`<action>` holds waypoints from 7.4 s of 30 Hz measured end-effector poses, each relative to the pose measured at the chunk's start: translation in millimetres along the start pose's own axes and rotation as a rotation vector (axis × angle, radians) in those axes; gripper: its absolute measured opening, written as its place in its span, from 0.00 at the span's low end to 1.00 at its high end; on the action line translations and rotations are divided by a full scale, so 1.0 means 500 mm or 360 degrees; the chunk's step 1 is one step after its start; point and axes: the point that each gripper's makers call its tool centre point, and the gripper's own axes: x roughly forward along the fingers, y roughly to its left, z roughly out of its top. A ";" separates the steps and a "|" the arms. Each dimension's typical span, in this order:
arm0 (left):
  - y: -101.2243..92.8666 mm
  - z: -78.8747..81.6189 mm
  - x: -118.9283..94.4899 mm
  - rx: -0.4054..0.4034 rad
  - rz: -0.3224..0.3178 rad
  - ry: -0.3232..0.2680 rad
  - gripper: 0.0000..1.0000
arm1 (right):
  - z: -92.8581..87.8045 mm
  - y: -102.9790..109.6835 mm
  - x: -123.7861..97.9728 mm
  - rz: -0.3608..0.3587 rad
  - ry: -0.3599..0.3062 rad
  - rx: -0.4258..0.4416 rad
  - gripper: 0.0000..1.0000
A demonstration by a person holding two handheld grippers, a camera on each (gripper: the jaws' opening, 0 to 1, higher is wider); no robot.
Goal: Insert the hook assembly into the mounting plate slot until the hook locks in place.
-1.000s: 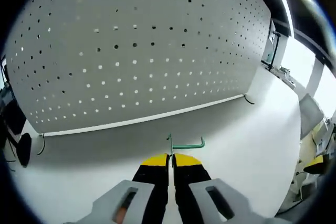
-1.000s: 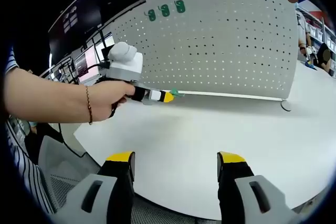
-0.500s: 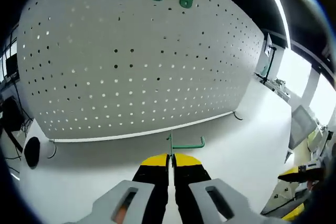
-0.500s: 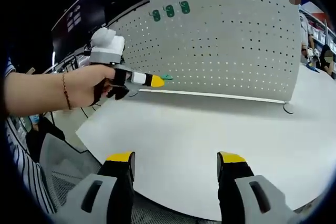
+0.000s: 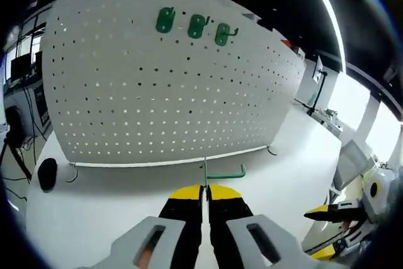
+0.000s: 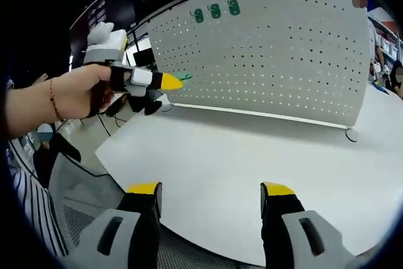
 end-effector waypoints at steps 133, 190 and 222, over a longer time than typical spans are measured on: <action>-0.060 -0.140 -0.245 -0.0048 -0.0413 -0.0182 0.92 | 0.199 0.297 0.030 0.0587 -0.0365 -0.0403 0.00; -0.004 -0.178 -0.251 -0.0073 -0.0216 -0.0167 1.00 | 0.445 0.052 0.114 -0.0150 -0.0831 -0.0272 0.00; -0.003 -0.186 -0.249 -0.0126 -0.0230 -0.0135 0.99 | 0.605 -0.142 0.126 -0.0557 -0.1010 -0.0178 0.00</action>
